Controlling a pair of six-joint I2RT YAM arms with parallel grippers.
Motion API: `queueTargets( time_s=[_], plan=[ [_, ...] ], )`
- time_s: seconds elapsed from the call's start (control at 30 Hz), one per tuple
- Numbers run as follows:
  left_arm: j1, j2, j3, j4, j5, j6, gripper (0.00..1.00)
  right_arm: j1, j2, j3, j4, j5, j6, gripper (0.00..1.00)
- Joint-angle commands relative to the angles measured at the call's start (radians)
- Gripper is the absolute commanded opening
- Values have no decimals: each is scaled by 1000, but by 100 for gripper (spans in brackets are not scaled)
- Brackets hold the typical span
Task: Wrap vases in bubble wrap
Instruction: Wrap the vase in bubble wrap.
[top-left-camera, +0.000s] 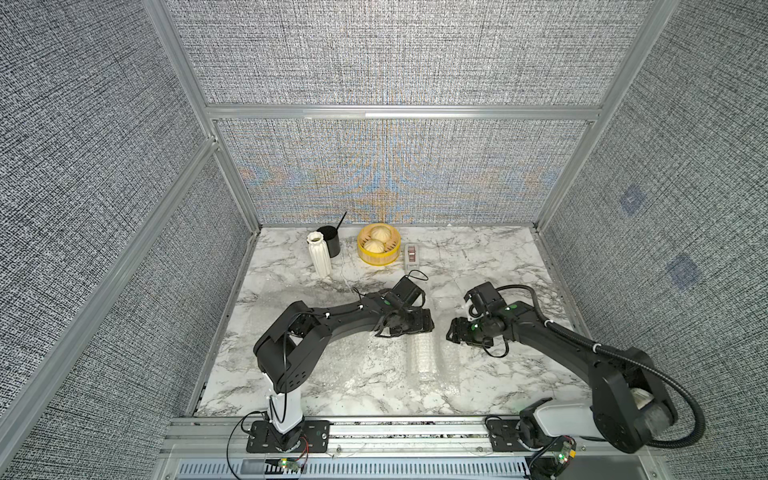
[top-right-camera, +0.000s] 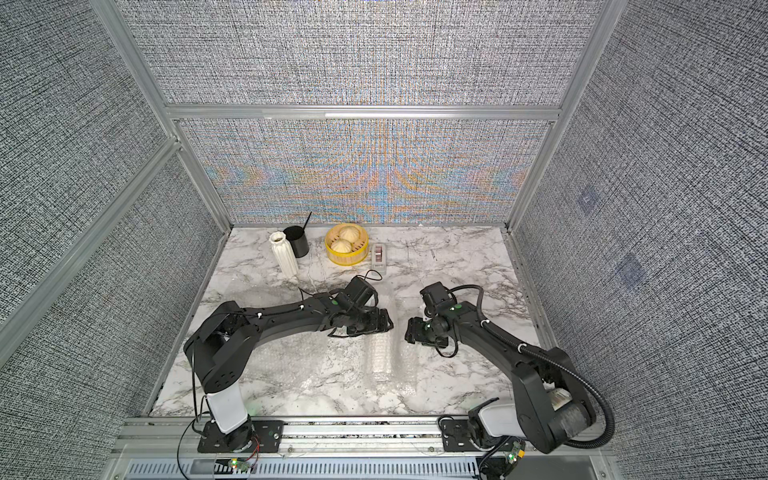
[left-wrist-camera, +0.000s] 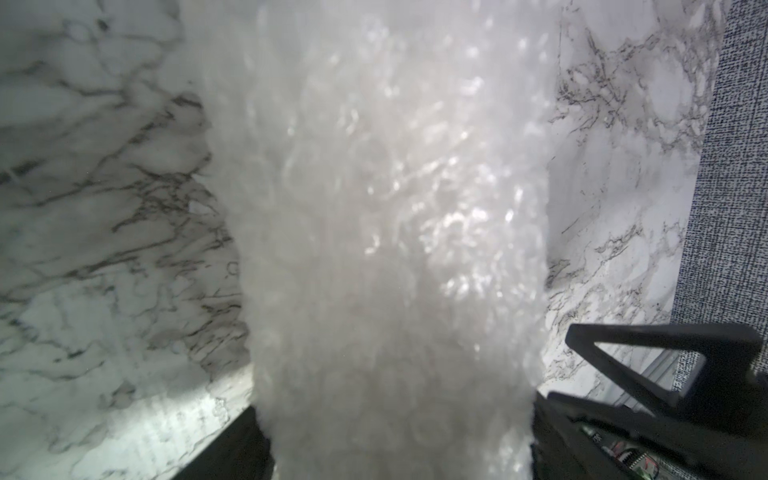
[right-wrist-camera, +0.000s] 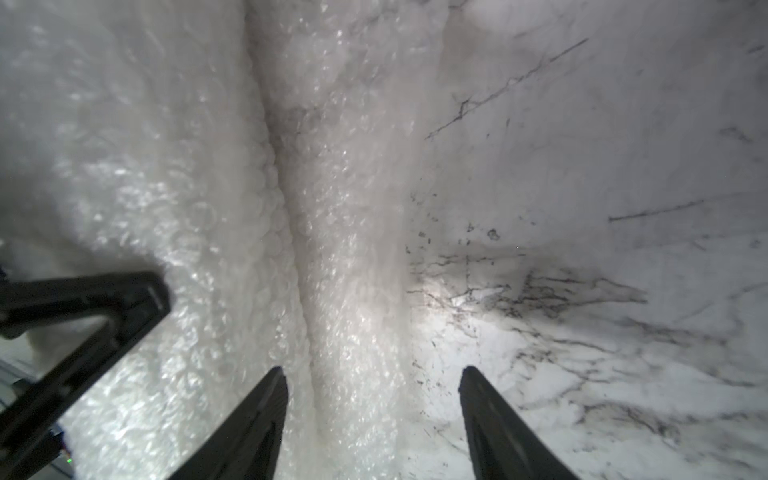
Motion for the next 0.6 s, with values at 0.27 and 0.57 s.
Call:
queueTargets(
  time_s=[0.27,0.57],
  plan=[
    [3,21,40,-183,-31,168,84,-148,176,28,172,-227,-77,47],
    [13,50,65,-195,-11,248,84,-158,244,-12,265,-286,-46,21]
  ],
)
